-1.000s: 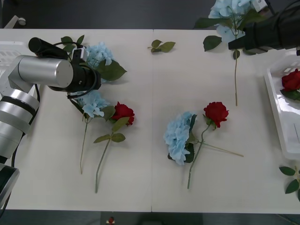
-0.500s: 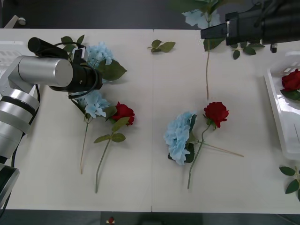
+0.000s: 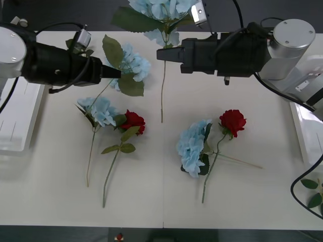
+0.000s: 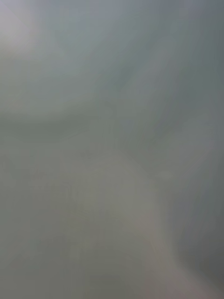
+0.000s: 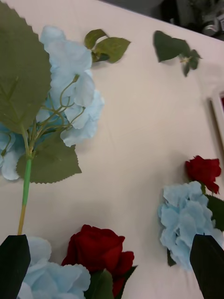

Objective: Put the red flowers into the right box and the blue flowers into the left box

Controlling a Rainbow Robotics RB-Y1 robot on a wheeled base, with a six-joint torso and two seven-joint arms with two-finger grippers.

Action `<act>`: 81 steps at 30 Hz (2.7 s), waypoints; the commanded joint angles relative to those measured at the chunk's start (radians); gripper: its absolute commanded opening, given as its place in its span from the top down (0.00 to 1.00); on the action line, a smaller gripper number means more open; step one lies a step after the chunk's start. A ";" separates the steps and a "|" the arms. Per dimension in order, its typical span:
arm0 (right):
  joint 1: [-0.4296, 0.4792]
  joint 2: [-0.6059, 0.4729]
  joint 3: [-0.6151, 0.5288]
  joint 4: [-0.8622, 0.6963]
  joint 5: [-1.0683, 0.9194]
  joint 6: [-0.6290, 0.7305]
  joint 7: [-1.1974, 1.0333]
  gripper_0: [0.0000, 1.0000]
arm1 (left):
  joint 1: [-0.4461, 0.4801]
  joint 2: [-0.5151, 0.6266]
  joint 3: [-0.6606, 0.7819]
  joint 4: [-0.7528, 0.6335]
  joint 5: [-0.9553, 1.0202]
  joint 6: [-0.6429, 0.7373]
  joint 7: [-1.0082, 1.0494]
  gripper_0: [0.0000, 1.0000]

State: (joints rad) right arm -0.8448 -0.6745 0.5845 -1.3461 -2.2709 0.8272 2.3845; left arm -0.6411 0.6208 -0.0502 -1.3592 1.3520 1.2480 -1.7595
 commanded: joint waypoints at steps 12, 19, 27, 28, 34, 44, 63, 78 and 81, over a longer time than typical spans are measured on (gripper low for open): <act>-0.022 0.144 -0.100 -0.016 0.099 -0.048 0.033 1.00 | 0.184 -0.012 0.181 -0.031 0.434 0.162 -0.451 0.01; -0.022 0.173 -0.100 -0.016 0.119 -0.050 0.036 1.00 | 0.187 -0.167 0.125 -0.035 0.472 0.113 -0.676 0.01; -0.022 0.179 -0.098 -0.018 0.137 -0.053 0.036 1.00 | 0.189 -0.308 0.032 -0.035 0.480 -0.035 -0.887 0.01; -0.022 0.179 -0.098 -0.018 0.136 -0.051 0.036 1.00 | 0.187 -0.325 0.027 -0.035 0.480 -0.047 -0.903 0.01; -0.022 0.179 -0.100 -0.016 0.133 -0.051 0.036 1.00 | 0.187 -0.389 0.018 -0.035 0.473 -0.056 -0.922 0.60; -0.022 0.179 -0.098 -0.018 0.133 -0.053 0.032 1.00 | 0.190 -0.397 0.013 -0.034 0.464 -0.067 -0.917 1.00; -0.022 0.116 -0.100 -0.027 0.122 -0.051 0.038 0.00 | 0.190 -0.305 0.027 -0.035 0.501 -0.071 -0.885 1.00; -0.030 -0.077 -0.097 -0.074 0.122 0.104 -0.005 0.00 | 0.196 0.214 0.118 -0.043 0.492 0.051 -0.419 1.00; -0.033 -0.146 -0.083 -0.104 0.140 0.158 -0.117 0.00 | 0.219 0.289 0.190 -0.041 0.443 0.090 -0.370 1.00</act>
State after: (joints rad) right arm -0.8451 -0.7517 0.4876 -1.3967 -2.1424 0.9623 2.3814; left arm -0.4397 0.8441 0.0651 -1.3695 1.8189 1.3135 -2.1461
